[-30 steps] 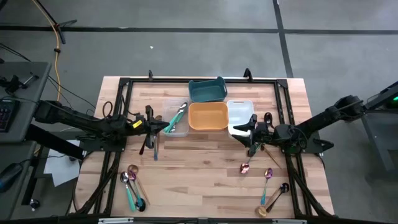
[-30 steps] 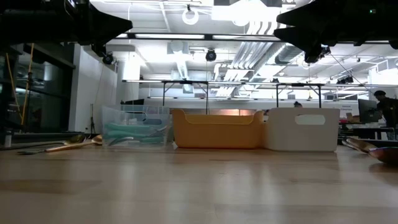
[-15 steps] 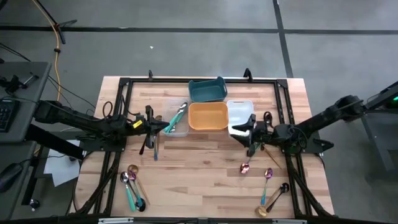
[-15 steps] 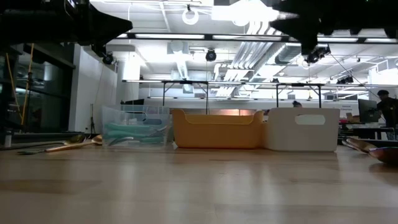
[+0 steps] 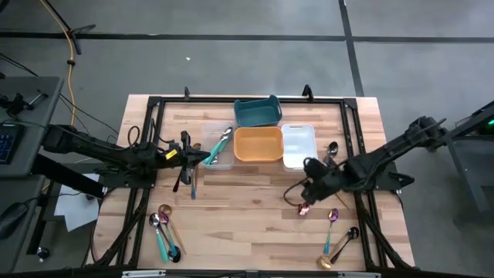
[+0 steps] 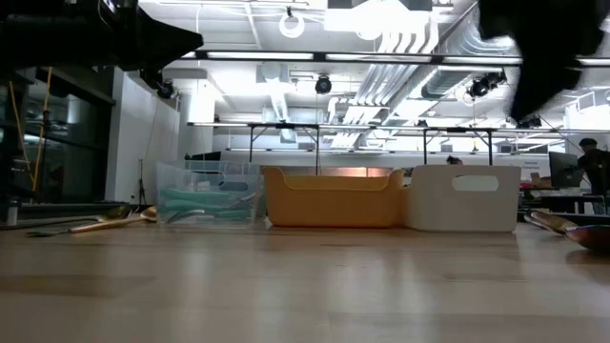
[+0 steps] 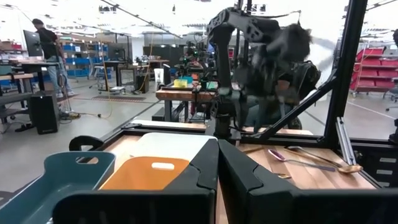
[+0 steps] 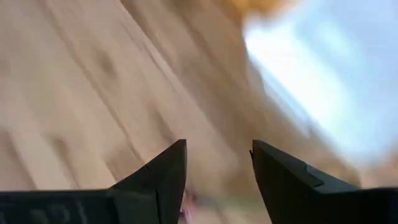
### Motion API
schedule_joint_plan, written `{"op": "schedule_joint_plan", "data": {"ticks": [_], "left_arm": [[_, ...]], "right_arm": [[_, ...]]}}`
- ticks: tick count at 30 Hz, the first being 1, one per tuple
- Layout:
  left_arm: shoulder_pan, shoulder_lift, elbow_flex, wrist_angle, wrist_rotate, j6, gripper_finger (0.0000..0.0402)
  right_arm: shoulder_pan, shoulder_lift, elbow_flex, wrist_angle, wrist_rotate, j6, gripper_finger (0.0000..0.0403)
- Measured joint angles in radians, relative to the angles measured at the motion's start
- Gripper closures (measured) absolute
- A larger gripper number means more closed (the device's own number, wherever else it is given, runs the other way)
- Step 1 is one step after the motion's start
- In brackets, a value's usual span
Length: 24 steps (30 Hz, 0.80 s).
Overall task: Sort silverware by color (type)
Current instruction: Put the gold color spoon in the green bin
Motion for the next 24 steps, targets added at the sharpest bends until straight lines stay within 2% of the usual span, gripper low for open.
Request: {"op": "schedule_joint_plan", "data": {"ticks": [4,7,12,17,24], "left_arm": [[0.0,0.0,0.0,0.001,0.0,0.0,0.0401],[0.0,0.0,0.0,0.0,0.0,0.0,0.0401],[0.0,0.0,0.0,-0.001,0.0,0.0,0.0401],[0.0,0.0,0.0,-0.001,0.0,0.0,0.0401],[0.0,0.0,0.0,-0.001,0.0,0.0,0.0401]], "right_arm": [[0.039,0.081,0.0,-0.175,-0.101,0.2,0.0226],[0.056,0.138,0.0,-0.278,-0.135,0.307,0.0226],[0.053,0.214,0.0,-0.368,-0.185,0.409,0.0226],[0.033,0.28,0.0,-0.375,-0.201,0.379,0.0226],[-0.011,0.299,0.0,-0.348,-0.22,0.211,0.0226]]}}
